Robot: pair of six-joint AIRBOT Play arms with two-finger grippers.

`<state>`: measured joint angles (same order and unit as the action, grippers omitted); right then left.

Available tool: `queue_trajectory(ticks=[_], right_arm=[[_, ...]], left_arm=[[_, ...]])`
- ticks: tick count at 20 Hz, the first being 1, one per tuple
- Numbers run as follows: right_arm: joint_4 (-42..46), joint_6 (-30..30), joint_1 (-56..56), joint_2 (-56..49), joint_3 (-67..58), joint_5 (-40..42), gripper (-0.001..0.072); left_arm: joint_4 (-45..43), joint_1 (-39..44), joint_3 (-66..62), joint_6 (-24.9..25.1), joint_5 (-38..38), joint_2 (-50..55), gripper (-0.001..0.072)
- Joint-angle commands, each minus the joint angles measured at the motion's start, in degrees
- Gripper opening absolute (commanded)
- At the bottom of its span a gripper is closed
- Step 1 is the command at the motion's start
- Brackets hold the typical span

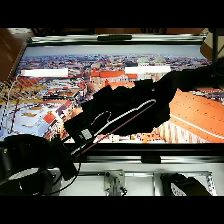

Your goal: Fold the shirts.

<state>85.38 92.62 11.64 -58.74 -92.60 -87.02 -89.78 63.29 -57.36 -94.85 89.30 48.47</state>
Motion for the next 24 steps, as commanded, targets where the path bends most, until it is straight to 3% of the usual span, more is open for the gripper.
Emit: queue_trajectory(ticks=[1,5,9,14,16,20,24], right_arm=[[-5.1,-2.4,0.0,4.7,-0.1,-0.6,0.0054],[-11.5,-10.6,0.0,10.0,-0.1,-1.4,0.0054],[-20.8,-10.4,0.0,11.8,-0.1,-1.2,0.0054],[-28.4,-9.0,0.0,11.8,-0.1,3.9,0.0053],[-31.3,-8.1,0.0,11.8,-0.1,3.8,0.0054],[-36.9,-7.5,0.0,11.8,-0.1,3.7,0.0054],[-37.5,-5.8,0.0,11.8,-0.1,3.0,0.0054]], left_arm=[[-0.9,0.3,0.0,-0.3,-6.9,3.8,0.0038],[-0.9,0.3,0.0,4.4,-7.6,5.7,0.0037],[-0.8,0.3,0.0,7.6,-14.8,7.1,0.0038],[-0.7,0.3,0.0,17.8,-18.6,10.9,0.0038],[-0.7,0.2,0.0,17.2,-24.8,11.7,0.0038],[-0.3,-1.9,-0.1,8.5,-32.6,14.2,0.0038],[6.1,-2.1,-0.1,8.2,-37.4,17.6,0.0038]])
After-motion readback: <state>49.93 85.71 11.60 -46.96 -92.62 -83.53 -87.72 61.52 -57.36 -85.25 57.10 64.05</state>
